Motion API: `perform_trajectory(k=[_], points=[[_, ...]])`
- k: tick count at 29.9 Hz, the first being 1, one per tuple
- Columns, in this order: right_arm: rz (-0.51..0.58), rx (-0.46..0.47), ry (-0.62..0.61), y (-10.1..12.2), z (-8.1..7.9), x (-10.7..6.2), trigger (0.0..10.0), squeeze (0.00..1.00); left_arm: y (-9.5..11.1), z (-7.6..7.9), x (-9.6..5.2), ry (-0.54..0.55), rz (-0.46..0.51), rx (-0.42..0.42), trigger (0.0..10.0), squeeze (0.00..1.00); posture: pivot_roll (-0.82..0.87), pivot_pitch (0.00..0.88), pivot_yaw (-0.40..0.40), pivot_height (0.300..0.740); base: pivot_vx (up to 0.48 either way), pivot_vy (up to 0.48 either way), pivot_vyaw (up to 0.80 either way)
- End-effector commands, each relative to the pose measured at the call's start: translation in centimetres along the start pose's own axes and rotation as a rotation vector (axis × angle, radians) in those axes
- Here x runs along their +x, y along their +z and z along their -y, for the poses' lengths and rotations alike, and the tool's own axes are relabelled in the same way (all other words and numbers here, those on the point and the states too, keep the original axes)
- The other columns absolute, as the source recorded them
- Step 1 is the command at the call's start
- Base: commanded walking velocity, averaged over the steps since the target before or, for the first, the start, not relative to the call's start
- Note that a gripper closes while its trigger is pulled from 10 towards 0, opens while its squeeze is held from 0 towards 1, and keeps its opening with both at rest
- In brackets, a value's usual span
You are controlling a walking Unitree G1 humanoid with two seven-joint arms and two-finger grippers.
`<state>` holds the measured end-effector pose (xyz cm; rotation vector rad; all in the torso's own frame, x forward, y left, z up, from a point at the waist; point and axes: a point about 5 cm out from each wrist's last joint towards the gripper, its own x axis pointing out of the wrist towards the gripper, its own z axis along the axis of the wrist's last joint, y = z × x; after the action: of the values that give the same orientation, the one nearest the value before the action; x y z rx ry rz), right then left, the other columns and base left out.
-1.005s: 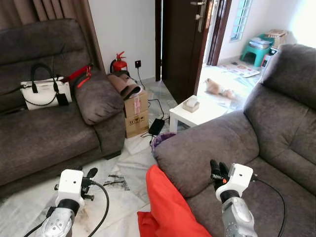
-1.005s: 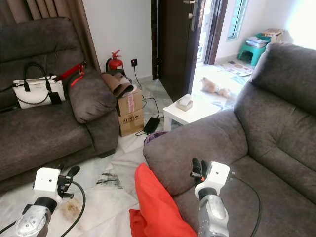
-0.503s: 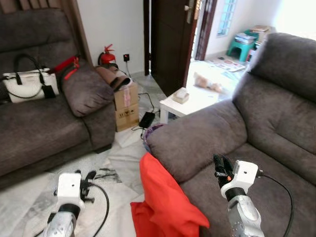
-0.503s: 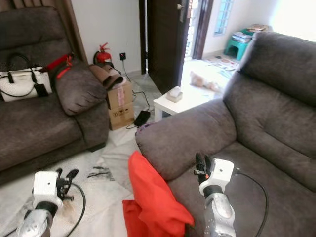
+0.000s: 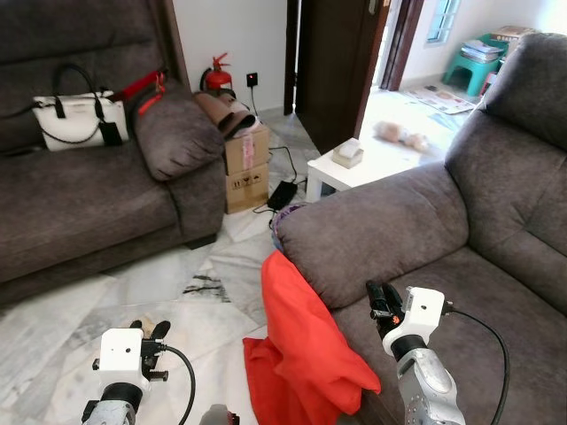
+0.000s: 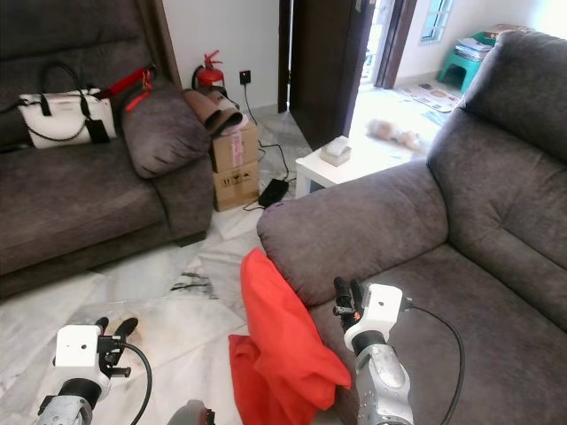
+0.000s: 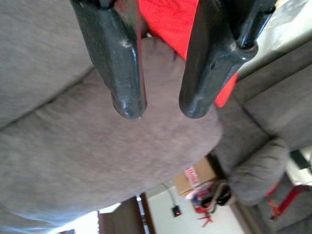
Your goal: Move the pillow to the sofa from floor
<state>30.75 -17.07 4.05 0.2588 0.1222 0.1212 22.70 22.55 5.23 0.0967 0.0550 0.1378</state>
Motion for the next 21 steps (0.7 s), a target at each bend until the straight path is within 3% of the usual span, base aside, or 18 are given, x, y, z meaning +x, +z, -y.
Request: perform_trajectory(k=[1, 7, 12, 21], points=[[-0.006, 0.001, 0.013, -0.2, -0.2, -0.2, 10.0, 0.0, -0.3, -0.5, -0.6, 0.015, -0.02, 0.011, 10.0, 0.0, 0.17, 0.114, -0.044, 0.643, 0.0, 0.0, 0.0], [-0.02, -0.004, 0.004, -0.2, -0.3, 0.1, 10.0, 0.0, -0.9, -0.6, -1.4, 0.006, -0.051, 0.018, 10.0, 0.0, 0.14, 0.101, -0.029, 0.643, 0.0, 0.0, 0.0], [0.002, 0.004, 0.011, 0.0, -0.3, -0.2, 10.0, 0.0, -0.8, -1.1, -1.1, 0.021, -0.055, 0.03, 10.0, 0.0, 0.13, 0.098, -0.03, 0.61, 0.0, 0.0, 0.0], [-0.017, -0.003, -0.001, -0.2, 0.1, -0.2, 10.0, 0.0, -1.8, -1.0, -1.7, 0.041, -0.097, 0.01, 10.0, 0.0, 0.13, 0.104, -0.03, 0.61, 0.0, 0.0, 0.0]])
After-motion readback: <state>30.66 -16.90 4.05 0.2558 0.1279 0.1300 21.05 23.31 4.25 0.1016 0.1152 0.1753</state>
